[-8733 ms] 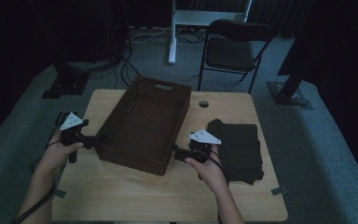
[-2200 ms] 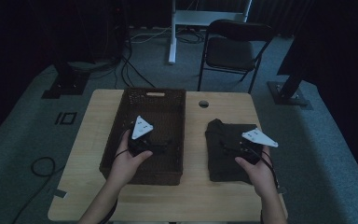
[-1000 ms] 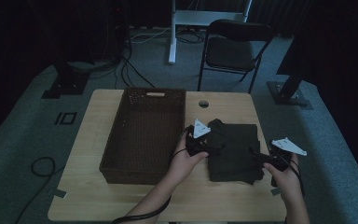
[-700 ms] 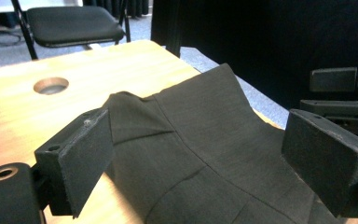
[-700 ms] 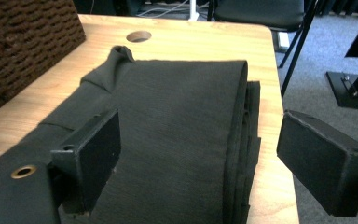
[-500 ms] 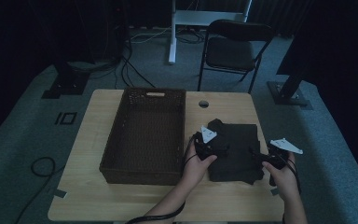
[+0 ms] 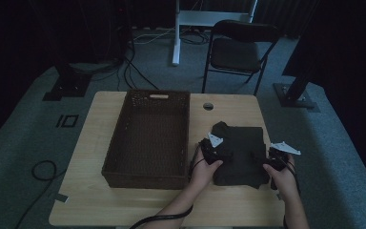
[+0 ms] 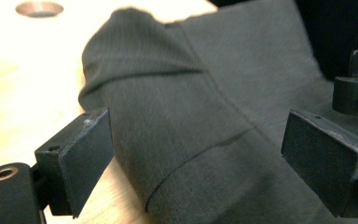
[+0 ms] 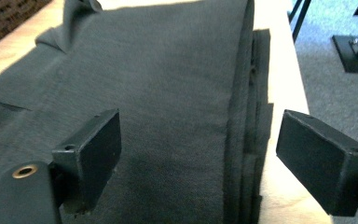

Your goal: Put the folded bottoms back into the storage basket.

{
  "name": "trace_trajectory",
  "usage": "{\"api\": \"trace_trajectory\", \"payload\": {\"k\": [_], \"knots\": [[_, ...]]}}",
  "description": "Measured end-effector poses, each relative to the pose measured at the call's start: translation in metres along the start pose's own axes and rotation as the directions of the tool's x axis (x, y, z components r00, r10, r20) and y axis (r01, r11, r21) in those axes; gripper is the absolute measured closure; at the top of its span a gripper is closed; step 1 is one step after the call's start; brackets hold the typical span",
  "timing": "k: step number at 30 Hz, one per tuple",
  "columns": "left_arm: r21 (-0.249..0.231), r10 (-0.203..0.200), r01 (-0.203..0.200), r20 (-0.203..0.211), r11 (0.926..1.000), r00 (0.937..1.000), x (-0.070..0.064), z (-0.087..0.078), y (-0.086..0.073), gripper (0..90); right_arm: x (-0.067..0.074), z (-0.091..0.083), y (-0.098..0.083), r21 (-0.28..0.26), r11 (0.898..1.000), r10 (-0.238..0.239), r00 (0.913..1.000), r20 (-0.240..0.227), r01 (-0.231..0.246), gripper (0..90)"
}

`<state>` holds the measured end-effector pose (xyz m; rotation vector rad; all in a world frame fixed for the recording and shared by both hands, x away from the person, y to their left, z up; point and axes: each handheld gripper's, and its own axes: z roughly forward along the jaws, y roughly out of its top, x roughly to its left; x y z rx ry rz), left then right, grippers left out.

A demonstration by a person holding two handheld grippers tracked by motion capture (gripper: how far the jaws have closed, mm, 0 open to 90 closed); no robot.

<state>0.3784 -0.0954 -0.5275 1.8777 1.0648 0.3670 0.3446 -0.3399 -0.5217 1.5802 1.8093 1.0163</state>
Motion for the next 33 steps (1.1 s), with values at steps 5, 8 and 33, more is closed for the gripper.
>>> {"api": "trace_trajectory", "payload": {"k": [5, 8, 33], "knots": [[0.041, -0.030, 0.029, 0.023, 0.9987, 0.9993, 0.001, 0.010, -0.002, 9.5, -0.001, 0.009, -0.005, 0.031, 0.999, 0.025, 0.9997, -0.002, -0.025, 13.7], [0.042, -0.022, 0.021, 0.025, 0.9989, 0.9994, 0.000, 0.013, -0.002, 9.5, -0.002, 0.012, -0.006, 0.041, 0.998, 0.039, 0.9992, -0.003, -0.038, 13.6], [0.113, -0.130, 0.124, 0.048, 0.9858, 0.9903, 0.006, 0.026, -0.006, 7.7, -0.011, 0.022, -0.017, 0.071, 0.983, 0.175, 0.9834, -0.049, -0.171, 14.8]]}}
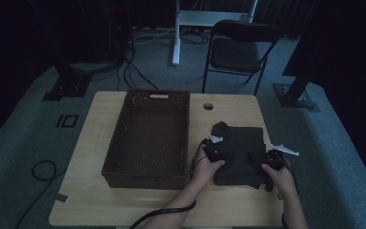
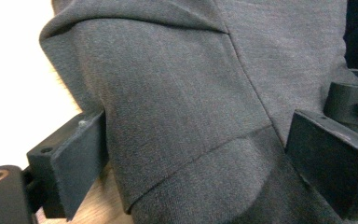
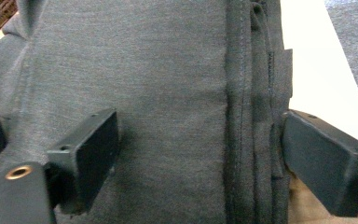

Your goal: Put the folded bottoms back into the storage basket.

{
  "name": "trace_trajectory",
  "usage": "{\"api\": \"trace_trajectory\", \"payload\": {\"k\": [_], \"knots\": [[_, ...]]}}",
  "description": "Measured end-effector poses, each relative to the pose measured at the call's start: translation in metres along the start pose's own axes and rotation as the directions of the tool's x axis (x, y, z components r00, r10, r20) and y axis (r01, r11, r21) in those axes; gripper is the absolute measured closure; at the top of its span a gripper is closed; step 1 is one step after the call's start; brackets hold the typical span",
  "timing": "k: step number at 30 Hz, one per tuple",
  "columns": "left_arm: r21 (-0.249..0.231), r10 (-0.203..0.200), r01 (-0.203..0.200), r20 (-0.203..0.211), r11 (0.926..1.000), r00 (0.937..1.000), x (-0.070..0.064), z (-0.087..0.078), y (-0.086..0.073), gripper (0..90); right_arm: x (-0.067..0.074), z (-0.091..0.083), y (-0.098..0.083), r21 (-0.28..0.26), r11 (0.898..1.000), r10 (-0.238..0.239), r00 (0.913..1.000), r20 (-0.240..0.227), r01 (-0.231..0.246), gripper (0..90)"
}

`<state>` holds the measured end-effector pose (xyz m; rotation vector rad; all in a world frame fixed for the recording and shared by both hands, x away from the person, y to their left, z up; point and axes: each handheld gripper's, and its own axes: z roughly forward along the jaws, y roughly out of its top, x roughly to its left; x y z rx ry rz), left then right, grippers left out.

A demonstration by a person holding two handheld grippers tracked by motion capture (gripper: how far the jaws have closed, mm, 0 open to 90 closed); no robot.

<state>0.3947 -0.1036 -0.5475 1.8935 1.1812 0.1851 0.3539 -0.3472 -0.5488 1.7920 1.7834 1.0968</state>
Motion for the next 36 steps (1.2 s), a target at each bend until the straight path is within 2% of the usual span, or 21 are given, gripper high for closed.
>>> {"api": "trace_trajectory", "payload": {"k": [6, 11, 15, 18, 20, 22, 24, 29, 33, 36], "knots": [[0.005, 0.019, -0.019, 0.022, 0.9998, 0.9996, 0.001, 0.001, 0.001, 17.1, 0.001, 0.000, -0.001, -0.008, 1.000, -0.005, 0.9998, -0.021, 0.005, 25.3], [-0.007, 0.036, -0.036, 0.033, 0.9993, 0.9988, -0.002, 0.001, 0.001, 29.1, 0.003, 0.001, -0.002, -0.013, 1.000, 0.017, 0.9984, -0.054, -0.018, 42.4], [-0.029, 0.090, -0.089, 0.046, 0.9956, 0.9949, -0.007, 0.001, 0.001, 44.1, 0.005, 0.001, -0.001, -0.006, 1.000, 0.022, 0.9979, -0.061, -0.022, 54.8], [-0.049, 0.173, -0.171, 0.033, 0.9841, 0.9845, -0.011, 0.000, 0.001, 55.4, 0.009, -0.001, 0.001, 0.007, 1.000, 0.002, 0.9987, -0.051, -0.002, 65.4], [-0.061, 0.185, -0.183, 0.019, 0.9811, 0.9826, -0.013, 0.000, 0.001, 61.4, 0.011, -0.002, 0.003, 0.018, 1.000, -0.006, 0.9993, -0.037, 0.007, 67.9], [-0.067, 0.159, -0.157, 0.024, 0.9853, 0.9870, -0.012, 0.000, 0.001, 65.4, 0.012, -0.003, 0.004, 0.018, 1.000, -0.006, 0.9996, -0.029, 0.006, 69.4], [-0.062, 0.154, -0.152, 0.026, 0.9864, 0.9877, -0.011, -0.001, 0.003, 66.1, 0.013, -0.003, 0.004, 0.013, 1.000, -0.013, 0.9995, -0.029, 0.014, 69.9], [-0.047, 0.183, -0.183, 0.014, 0.9821, 0.9829, -0.015, -0.006, 0.009, 70.3, 0.017, -0.010, 0.005, -0.019, 1.000, -0.018, 0.9994, -0.028, 0.018, 74.1], [-0.058, 0.177, -0.175, 0.028, 0.9829, 0.9838, -0.016, -0.012, 0.015, 71.4, 0.022, -0.021, 0.013, -0.008, 1.000, 0.008, 0.9993, -0.035, -0.008, 75.2], [-0.058, 0.176, -0.174, 0.036, 0.9830, 0.9837, -0.018, -0.016, 0.018, 71.8, 0.026, -0.026, 0.016, -0.011, 0.999, -0.031, 0.9993, -0.021, 0.030, 75.7]]}}
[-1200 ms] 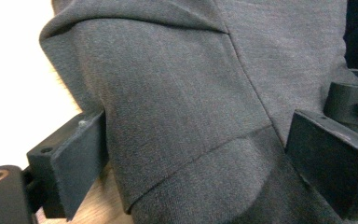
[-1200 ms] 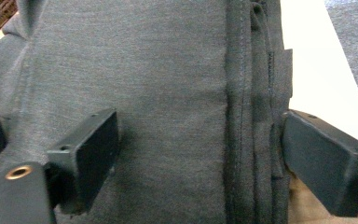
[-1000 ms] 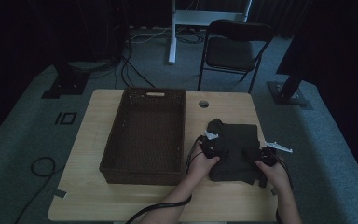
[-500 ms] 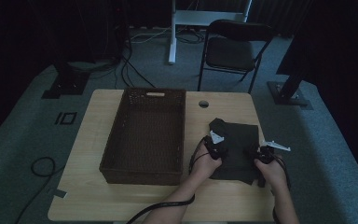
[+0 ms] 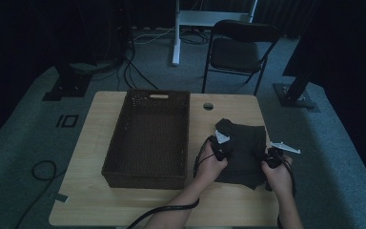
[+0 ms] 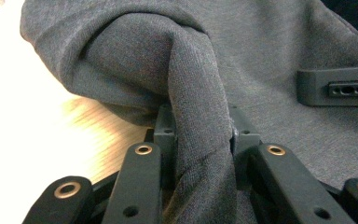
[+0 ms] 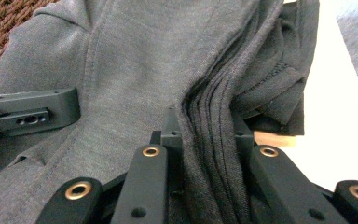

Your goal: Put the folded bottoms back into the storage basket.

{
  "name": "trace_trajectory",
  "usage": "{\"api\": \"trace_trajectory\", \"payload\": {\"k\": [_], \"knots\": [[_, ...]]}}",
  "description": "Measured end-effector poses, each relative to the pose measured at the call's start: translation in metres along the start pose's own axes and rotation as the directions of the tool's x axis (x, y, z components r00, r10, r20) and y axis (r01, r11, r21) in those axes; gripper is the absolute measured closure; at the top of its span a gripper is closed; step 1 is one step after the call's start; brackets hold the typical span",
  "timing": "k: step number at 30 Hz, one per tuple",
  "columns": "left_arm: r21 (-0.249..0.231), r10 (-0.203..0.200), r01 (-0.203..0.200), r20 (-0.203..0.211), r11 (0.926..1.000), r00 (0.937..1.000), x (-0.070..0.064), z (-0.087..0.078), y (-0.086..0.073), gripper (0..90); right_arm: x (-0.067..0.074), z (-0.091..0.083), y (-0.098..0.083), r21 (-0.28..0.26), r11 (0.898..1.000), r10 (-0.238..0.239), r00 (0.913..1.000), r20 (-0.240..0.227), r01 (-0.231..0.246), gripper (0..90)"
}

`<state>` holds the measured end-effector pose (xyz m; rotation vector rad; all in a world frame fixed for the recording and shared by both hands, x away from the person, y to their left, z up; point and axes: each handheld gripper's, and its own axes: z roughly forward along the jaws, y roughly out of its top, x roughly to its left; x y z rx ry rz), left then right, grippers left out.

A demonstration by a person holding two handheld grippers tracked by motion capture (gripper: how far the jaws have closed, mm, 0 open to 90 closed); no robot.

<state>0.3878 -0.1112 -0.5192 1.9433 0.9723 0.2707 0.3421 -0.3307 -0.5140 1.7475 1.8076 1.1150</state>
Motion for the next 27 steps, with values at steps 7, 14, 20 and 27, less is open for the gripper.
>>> {"api": "trace_trajectory", "payload": {"k": [7, 14, 20, 27], "knots": [[-0.033, 0.020, -0.020, 0.010, 0.9993, 0.9997, -0.005, -0.012, 0.013, 72.1, 0.002, -0.009, 0.003, -0.042, 0.999, 0.009, 1.0000, -0.004, -0.009, 76.1], [-0.069, 0.012, -0.010, 0.031, 0.9976, 0.9995, -0.006, -0.026, 0.032, 72.2, 0.010, -0.026, 0.019, -0.094, 0.996, -0.008, 0.9999, 0.008, 0.008, 76.2], [-0.076, 0.012, -0.009, 0.045, 0.9971, 0.9989, -0.005, -0.035, 0.044, 72.2, 0.013, -0.036, 0.029, -0.117, 0.993, 0.015, 0.9998, -0.010, -0.016, 76.2], [-0.083, 0.009, -0.004, 0.058, 0.9965, 0.9983, -0.003, -0.045, 0.061, 72.2, 0.018, -0.043, 0.042, -0.134, 0.991, 0.027, 0.9994, -0.023, -0.030, 76.2]]}}
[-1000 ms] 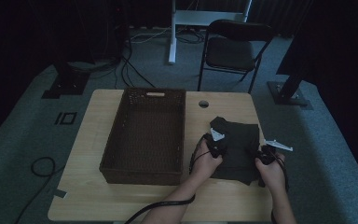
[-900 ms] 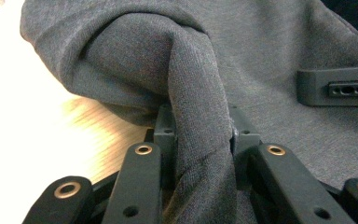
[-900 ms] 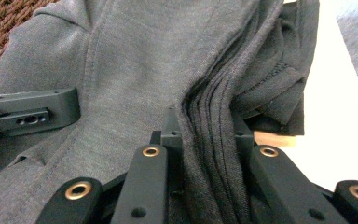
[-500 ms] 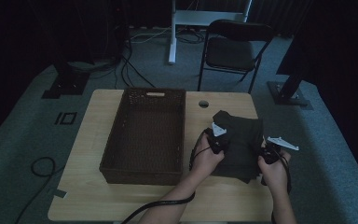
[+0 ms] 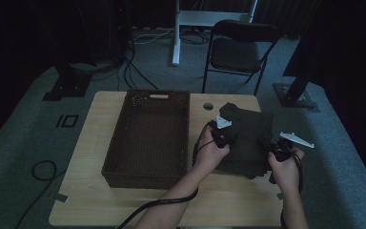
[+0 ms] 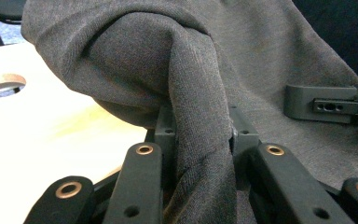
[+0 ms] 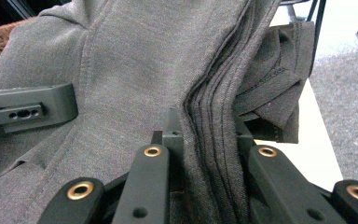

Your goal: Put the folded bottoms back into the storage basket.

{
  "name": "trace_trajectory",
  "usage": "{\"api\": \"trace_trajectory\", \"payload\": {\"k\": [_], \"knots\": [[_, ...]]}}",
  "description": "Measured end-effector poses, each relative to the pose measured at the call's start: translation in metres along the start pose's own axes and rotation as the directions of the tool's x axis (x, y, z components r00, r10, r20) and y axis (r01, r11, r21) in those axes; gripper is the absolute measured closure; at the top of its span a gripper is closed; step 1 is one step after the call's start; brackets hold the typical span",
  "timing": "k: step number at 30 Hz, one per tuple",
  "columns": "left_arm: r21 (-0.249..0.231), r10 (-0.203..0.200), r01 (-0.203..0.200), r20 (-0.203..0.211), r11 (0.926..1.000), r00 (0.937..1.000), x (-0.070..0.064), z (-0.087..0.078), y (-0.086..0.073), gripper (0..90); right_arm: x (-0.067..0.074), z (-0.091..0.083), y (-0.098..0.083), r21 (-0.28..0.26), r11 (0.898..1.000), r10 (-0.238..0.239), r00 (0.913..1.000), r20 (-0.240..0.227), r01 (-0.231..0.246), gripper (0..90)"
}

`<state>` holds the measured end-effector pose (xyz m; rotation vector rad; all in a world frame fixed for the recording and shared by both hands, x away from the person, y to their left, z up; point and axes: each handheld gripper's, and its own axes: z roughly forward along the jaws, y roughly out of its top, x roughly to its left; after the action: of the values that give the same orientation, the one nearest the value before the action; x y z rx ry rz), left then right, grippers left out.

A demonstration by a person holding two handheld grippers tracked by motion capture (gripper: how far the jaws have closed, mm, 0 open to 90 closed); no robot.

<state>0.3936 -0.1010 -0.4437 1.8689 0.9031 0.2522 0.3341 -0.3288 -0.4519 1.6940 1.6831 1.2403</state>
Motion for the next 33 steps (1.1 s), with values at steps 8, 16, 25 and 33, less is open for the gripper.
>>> {"api": "trace_trajectory", "payload": {"k": [8, 16, 25, 33], "knots": [[-0.023, -0.009, 0.009, 0.015, 0.9997, 0.9998, 0.004, -0.016, 0.022, 72.2, 0.009, -0.009, 0.022, -0.014, 1.000, 0.001, 0.9999, -0.017, -0.001, 76.2], [-0.055, -0.008, 0.009, 0.023, 0.9984, 0.9997, 0.010, -0.040, 0.048, 72.1, 0.029, -0.021, 0.054, -0.045, 0.999, -0.005, 0.9986, -0.052, 0.002, 76.1], [-0.095, 0.006, -0.007, -0.011, 0.9954, 0.9999, 0.022, -0.070, 0.060, 72.1, 0.057, -0.022, 0.071, -0.079, 0.996, -0.035, 0.9964, -0.077, 0.029, 76.1], [-0.108, 0.005, -0.009, -0.035, 0.9941, 0.9994, 0.037, -0.097, 0.068, 72.1, 0.083, -0.017, 0.082, -0.086, 0.995, -0.054, 0.9926, -0.108, 0.045, 76.0]]}}
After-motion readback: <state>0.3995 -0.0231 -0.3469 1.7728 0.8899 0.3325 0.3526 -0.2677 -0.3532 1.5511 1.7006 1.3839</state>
